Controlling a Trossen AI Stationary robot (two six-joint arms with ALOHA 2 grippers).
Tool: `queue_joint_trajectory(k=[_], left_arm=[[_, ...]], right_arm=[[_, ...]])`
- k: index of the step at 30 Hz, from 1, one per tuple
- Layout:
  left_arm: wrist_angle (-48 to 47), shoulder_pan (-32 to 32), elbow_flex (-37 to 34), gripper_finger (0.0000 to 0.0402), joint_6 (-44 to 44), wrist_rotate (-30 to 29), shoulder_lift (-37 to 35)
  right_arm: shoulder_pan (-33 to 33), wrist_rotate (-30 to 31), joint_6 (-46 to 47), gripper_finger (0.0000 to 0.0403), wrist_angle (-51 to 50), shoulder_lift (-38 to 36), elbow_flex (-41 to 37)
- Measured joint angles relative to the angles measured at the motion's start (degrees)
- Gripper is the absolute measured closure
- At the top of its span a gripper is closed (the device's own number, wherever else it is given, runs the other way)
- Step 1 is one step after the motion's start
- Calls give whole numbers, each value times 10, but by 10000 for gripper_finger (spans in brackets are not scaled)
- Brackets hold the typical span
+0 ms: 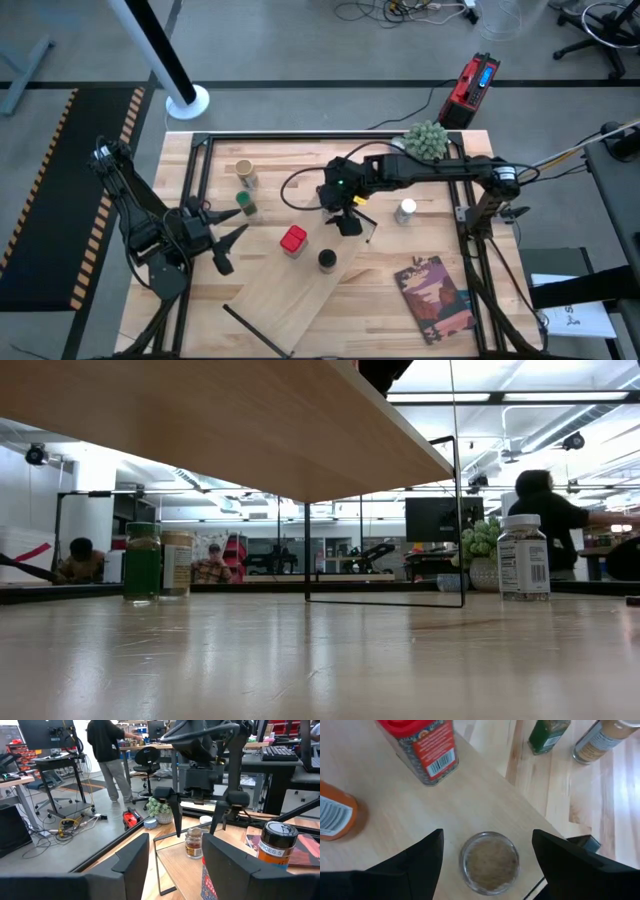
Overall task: Shelf spices
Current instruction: Remove the brown seasoning bottle from the shelf
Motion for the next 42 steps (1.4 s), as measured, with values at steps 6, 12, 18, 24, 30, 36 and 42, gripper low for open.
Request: queue_joint_trajectory(k=[6, 12, 18, 24, 30, 36, 42], left_arm=[[0, 0, 0, 224, 0, 0, 0], [1, 0, 0, 230, 0, 0, -1], [0, 0, 0, 232, 0, 0, -1], [0, 0, 0, 225, 2, 0, -1], [0, 0, 0, 226, 2, 0, -1], [0, 0, 0, 234, 3, 0, -1], [0, 0, 0, 237, 4, 3, -1]], right_arm=[[-3, -6, 0, 128, -3, 7, -2], [-4, -6, 2, 139, 1, 27, -3], [-9, -5, 1, 168, 0, 40, -3], [-12, -6, 2, 221, -3, 40, -3], [-12, -4, 5, 235, -3, 40, -3], [-12, -4, 13, 230, -7, 37, 2], [-13, -4, 2, 236, -19, 35, 42]])
